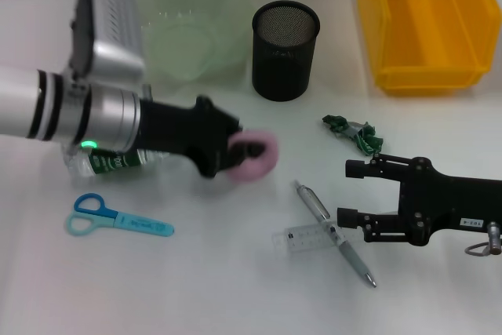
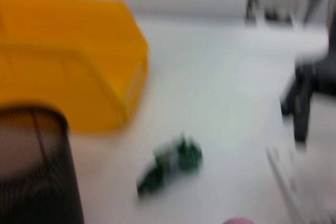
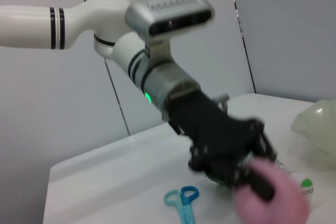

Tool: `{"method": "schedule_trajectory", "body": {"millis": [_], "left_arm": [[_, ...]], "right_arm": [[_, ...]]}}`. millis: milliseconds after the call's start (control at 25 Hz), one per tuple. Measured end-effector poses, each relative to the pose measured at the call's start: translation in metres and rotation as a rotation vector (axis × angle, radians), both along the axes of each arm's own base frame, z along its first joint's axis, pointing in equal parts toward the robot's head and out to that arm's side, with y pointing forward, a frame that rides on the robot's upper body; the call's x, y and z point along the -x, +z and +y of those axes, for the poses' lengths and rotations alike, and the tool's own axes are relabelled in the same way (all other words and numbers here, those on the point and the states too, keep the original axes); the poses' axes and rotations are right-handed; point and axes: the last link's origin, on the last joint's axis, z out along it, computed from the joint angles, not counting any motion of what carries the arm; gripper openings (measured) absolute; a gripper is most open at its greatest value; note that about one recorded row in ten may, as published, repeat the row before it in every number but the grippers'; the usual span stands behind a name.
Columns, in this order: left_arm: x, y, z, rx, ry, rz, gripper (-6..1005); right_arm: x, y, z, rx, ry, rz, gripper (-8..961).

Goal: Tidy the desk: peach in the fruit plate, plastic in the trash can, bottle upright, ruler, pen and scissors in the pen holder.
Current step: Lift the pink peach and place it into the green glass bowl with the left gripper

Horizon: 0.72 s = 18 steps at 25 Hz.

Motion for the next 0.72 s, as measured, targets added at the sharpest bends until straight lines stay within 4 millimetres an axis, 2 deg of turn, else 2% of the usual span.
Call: {"method": "schedule_trajectory", "body": {"millis": [280, 320, 520, 720], "left_arm": [[-0.011, 0.022, 0.009, -0.125, 0.086, -0.281, 129], [-0.011, 0.025, 0.012, -0.169, 0.126, -0.375, 120], [0.001, 0.03, 0.013, -0.294, 0.212, -0.565, 57], [0.009, 0.027, 0.01, -0.368, 0.241, -0.633, 56]], "right_arm": [[0.0, 0.0, 0.0, -0.001, 0.0, 0.001, 752], [0.0, 0.0, 0.0, -0.002, 0.0, 0.001, 751], [0.0, 0.0, 0.0, -0.002, 0.0, 0.001, 748], [0.0, 0.0, 0.0, -0.003, 0.001, 0.0, 745]]}}
